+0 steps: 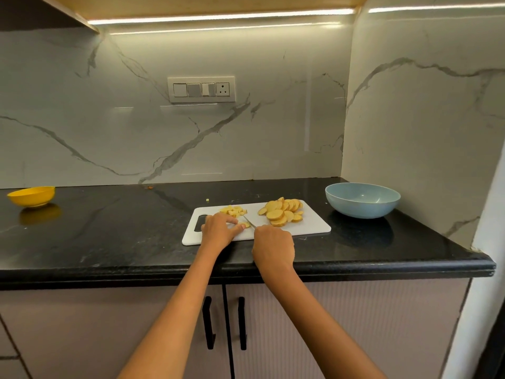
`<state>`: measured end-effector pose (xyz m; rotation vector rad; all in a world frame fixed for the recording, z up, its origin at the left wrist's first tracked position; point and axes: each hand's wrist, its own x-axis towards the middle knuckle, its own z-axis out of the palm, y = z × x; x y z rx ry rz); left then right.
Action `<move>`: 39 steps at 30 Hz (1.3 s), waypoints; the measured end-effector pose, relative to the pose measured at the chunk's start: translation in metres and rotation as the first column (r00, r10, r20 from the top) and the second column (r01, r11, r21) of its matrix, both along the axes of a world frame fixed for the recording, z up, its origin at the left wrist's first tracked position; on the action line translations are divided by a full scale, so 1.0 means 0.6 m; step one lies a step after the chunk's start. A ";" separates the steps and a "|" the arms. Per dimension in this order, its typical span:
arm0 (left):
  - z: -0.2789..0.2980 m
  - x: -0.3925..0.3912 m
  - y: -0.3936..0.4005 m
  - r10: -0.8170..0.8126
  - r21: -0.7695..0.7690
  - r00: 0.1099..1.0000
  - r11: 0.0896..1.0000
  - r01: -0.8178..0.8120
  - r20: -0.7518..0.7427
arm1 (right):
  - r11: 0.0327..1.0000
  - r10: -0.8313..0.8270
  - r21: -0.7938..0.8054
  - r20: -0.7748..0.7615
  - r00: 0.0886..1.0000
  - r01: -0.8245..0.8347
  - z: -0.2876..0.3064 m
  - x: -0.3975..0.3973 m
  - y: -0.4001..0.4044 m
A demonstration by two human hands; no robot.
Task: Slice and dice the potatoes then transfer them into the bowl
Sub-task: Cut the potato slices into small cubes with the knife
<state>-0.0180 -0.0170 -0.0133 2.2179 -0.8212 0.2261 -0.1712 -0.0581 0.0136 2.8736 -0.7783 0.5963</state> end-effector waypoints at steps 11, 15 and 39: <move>0.006 -0.005 0.005 -0.047 -0.078 0.998 0.996 0.044 -0.042 | 0.986 -0.014 0.168 0.017 1.000 0.011 0.012 -0.021 0.009; 0.013 -0.015 0.003 -0.024 0.001 1.000 1.000 0.024 -0.008 | 0.981 -0.024 0.192 0.009 1.000 0.022 0.015 -0.020 0.013; 0.014 -0.009 -0.007 0.020 0.018 1.000 1.000 -0.020 0.024 | 1.000 0.024 -0.013 -0.025 0.999 -0.024 0.008 -0.007 0.012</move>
